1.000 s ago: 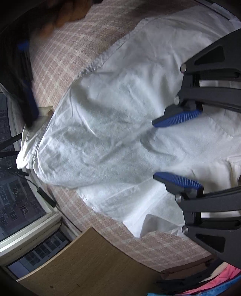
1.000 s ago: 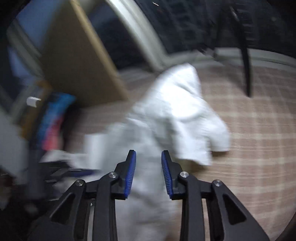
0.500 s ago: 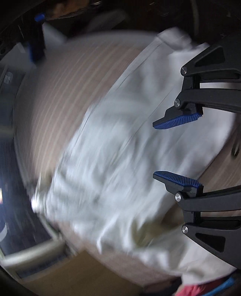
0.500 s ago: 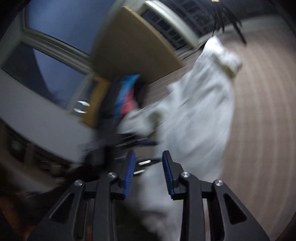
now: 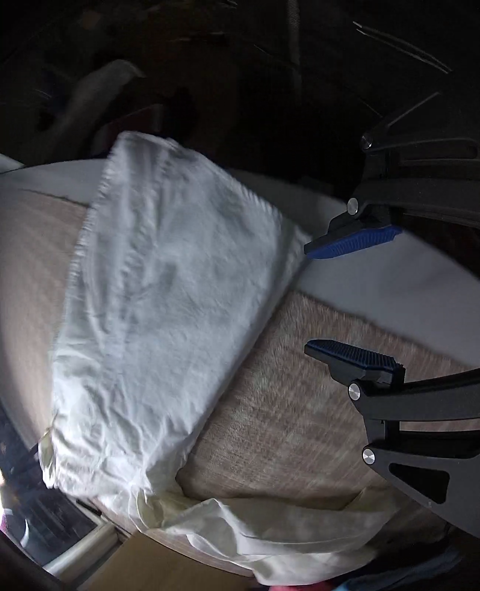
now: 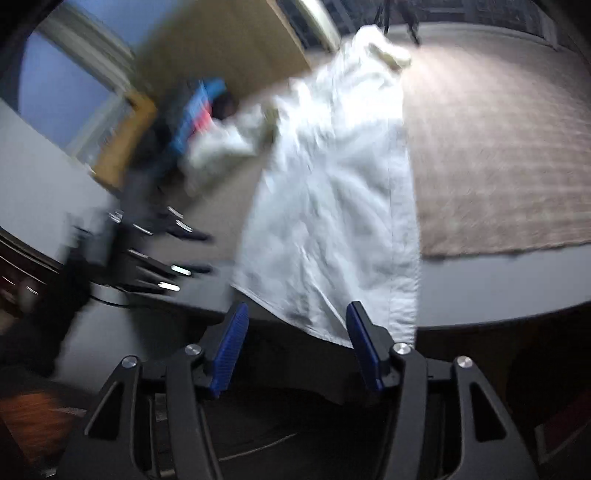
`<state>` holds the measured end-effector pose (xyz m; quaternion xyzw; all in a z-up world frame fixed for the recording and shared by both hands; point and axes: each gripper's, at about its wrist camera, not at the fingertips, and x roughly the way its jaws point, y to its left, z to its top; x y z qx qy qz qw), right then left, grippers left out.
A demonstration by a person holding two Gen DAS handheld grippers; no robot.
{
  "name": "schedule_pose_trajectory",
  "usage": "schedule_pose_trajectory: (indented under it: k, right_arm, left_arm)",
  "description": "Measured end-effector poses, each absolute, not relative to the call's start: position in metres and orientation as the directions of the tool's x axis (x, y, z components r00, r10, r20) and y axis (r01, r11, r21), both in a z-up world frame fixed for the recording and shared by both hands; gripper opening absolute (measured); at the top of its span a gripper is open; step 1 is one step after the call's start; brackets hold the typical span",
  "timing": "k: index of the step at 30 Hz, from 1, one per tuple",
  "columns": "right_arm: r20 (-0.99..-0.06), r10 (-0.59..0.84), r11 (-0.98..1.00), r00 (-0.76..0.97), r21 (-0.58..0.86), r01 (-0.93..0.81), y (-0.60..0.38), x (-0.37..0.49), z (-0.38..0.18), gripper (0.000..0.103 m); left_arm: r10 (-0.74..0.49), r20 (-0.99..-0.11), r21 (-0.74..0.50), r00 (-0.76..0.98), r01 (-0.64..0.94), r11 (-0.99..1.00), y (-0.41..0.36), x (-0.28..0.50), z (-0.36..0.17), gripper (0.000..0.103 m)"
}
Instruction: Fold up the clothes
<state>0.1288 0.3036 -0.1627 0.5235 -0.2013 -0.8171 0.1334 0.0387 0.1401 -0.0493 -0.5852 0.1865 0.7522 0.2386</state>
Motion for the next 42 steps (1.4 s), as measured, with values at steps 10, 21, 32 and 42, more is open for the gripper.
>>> schedule_pose_trajectory:
  k: [10,21,32,42]
  right_arm:
    - [-0.809,-0.411,-0.909,-0.42,0.402,0.114,0.232,0.079,-0.218,0.044]
    - [-0.915,-0.169,-0.905,-0.366,-0.003,0.425,0.166,0.07,-0.223,0.045]
    - [-0.886,-0.282,-0.934,-0.368,0.166,0.316,0.186,0.006,-0.223,0.006]
    - [-0.754,-0.539,-0.831,-0.375,0.548,0.093,0.253,0.011,-0.206,0.005]
  left_arm:
    - [0.173,-0.959,-0.031,-0.226,-0.519,-0.854,0.142,0.073,-0.058,0.044]
    - [0.204,-0.931,-0.027,-0.304,-0.498,-0.867,0.141,0.075,-0.05,0.044]
    - [0.189,-0.907,-0.022,-0.376,-0.407,-0.913,0.098,0.114,-0.034,0.045]
    - [0.243,-0.89,-0.073,-0.386,-0.405,-0.911,0.104,0.113,-0.038,0.045]
